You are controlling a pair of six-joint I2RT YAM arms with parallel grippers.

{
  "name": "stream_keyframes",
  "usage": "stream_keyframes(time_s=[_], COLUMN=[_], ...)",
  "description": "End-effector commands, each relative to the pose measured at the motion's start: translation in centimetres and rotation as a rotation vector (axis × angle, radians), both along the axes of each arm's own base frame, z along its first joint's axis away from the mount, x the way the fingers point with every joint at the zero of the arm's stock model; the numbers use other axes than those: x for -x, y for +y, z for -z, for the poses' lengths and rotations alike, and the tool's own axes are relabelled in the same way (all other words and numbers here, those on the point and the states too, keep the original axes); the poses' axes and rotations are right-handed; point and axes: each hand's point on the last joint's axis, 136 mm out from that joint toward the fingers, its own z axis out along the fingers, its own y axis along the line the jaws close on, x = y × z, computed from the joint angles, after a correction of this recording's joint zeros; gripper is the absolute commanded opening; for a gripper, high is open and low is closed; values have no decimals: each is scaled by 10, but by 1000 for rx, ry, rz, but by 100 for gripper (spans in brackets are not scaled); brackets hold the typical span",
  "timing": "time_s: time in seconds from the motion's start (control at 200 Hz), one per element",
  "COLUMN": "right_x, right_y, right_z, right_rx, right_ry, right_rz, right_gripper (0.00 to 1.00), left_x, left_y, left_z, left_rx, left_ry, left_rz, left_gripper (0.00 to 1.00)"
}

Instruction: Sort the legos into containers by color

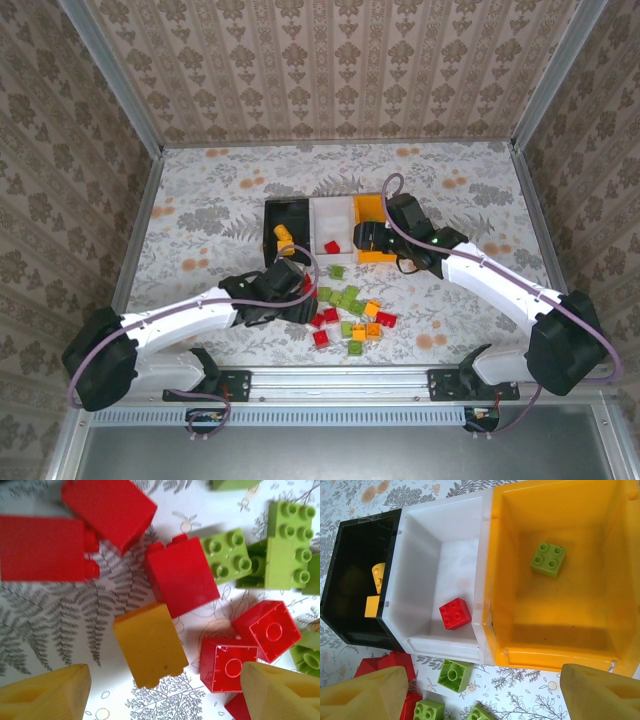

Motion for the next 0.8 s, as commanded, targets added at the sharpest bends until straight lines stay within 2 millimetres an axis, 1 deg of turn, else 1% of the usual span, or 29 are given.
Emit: stream_keyframes(time_s=[0.0,0.175,0.28,0.435,0.525,0.605,0.65,0.71,0.755,0.795], right_x=[1,2,3,3,2,2,2,2,2,1], right_y=[-4,-6,-10,-14,-15,-15,-16,-16,-17,-18], right_z=[-5,-9,-12,-13,-14,-15,-15,-16,-16,-16], right_rx=[-21,-19,-18,-20,-23,-26,-25,-24,-27,-27], right_ry=[-19,-26,-34,-39,-40,-42,-42,-43,-44,-44], right_rz=[17,18,26,34,38,40,41,42,45,46], right_gripper=[81,81,81,81,81,81,81,81,81,81], left_x=[-4,-13,-13,-11,-10,-11,-13,-16,-19,-24], left_y=[-9,-10,-10,-4,-1,-1,-1,-1,3,6], left_z=[1,8,15,26,30,26,19,6,-3,-16], left_rx=[40,19,-2,-46,-65,-64,-59,-48,-51,-44], left_ry=[0,-17,5,33,36,23,7,-23,-44,-70], left_rz=[-32,-32,-30,-44,-47,-45,-46,-45,-51,-59], left_gripper=[76,68,61,56,49,43,40,35,32,31])
